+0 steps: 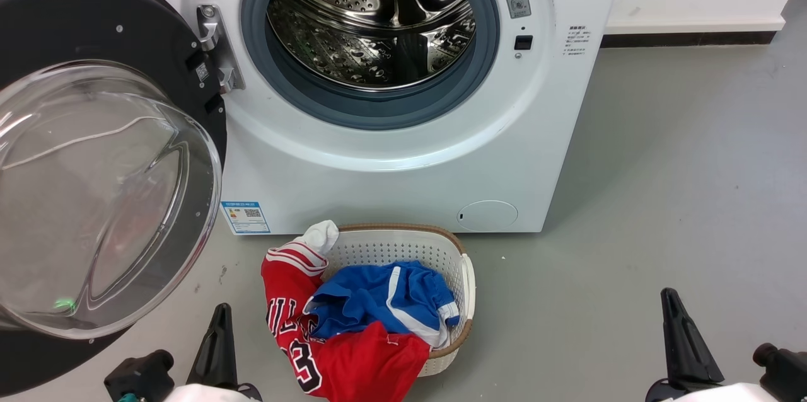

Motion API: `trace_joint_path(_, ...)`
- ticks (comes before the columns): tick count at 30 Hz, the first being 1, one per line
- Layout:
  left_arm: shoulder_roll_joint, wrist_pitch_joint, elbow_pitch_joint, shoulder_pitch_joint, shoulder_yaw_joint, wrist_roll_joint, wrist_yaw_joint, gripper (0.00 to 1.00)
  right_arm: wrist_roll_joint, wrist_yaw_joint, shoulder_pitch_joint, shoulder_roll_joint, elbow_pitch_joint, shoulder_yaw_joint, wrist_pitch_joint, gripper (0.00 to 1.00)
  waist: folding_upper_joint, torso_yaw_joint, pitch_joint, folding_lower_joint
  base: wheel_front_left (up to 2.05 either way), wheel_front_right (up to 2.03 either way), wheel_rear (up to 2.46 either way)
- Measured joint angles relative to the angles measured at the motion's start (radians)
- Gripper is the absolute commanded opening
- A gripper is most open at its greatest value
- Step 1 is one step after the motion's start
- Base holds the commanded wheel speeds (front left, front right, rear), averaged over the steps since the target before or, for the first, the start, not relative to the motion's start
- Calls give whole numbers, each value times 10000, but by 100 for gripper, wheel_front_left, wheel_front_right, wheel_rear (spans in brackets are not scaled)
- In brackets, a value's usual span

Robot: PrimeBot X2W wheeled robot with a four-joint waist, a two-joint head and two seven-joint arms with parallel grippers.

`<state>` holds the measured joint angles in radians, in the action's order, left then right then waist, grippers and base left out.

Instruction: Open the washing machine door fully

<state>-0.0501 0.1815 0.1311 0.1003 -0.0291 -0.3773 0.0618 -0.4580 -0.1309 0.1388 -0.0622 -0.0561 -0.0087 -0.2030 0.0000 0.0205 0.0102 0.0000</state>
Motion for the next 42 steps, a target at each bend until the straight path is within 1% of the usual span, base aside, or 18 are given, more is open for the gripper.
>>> trace_joint_path(19, 2, -746, 280, -493, -188, -3143, 171, 0, -3127, 0, -591, -115, -458, -31, 633, 0, 0, -35, -23, 1, 0, 0, 0)
trace_joint_path(42, 2, -1461, 575, -1016, -412, -6184, 347, 0, -6075, 2, -1191, -178, -911, -161, 1319, 0, 0, -78, -51, 0, 0, 0, 0)
